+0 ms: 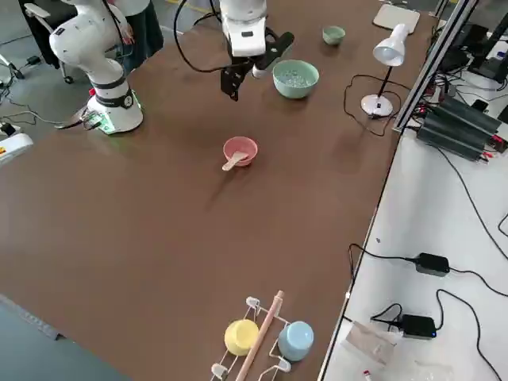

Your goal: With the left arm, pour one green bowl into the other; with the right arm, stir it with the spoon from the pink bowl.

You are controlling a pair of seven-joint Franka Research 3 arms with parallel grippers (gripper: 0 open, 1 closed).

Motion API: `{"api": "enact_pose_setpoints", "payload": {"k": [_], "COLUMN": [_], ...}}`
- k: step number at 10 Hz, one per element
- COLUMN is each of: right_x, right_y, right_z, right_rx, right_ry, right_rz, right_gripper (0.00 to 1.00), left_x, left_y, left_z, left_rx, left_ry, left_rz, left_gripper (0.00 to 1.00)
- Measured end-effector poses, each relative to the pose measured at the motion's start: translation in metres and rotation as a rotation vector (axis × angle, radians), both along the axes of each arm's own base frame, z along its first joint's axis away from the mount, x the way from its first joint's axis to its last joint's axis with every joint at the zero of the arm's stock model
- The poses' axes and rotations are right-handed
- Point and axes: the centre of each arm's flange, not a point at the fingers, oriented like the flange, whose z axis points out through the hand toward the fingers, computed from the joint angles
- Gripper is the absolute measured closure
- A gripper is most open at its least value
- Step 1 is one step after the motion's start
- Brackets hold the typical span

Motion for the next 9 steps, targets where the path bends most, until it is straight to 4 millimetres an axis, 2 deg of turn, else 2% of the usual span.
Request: {"api": "enact_pose_setpoints", "payload": {"k": [1,2,4,6,9], "right_x": [-0.006,-0.015,-0.025,-0.020,-0.019], "right_y": [-0.016,-0.042,-0.088,-0.106,-0.130], "right_z": [-0.016,-0.036,-0.078,-0.122,-0.164], "right_rx": [0.091,0.175,0.290,0.362,0.430], "right_ry": [-0.011,-0.026,-0.056,-0.068,-0.083], "right_rz": [0.029,0.054,0.075,0.085,0.049], "right_gripper": [0.00,0.00,0.00,0.01,0.01], "left_x": [0.002,0.003,-0.002,-0.013,-0.036], "left_y": [0.015,0.020,0.012,0.005,-0.008], "left_z": [-0.023,-0.050,-0.106,-0.156,-0.216], "left_rx": [-0.002,-0.004,-0.009,-0.011,-0.008], "left_ry": [-0.005,-0.006,0.007,0.011,-0.023], "left_rz": [0.016,0.023,0.015,0.010,-0.027], "left_gripper": [0.04,0.06,0.08,0.09,0.09]}}
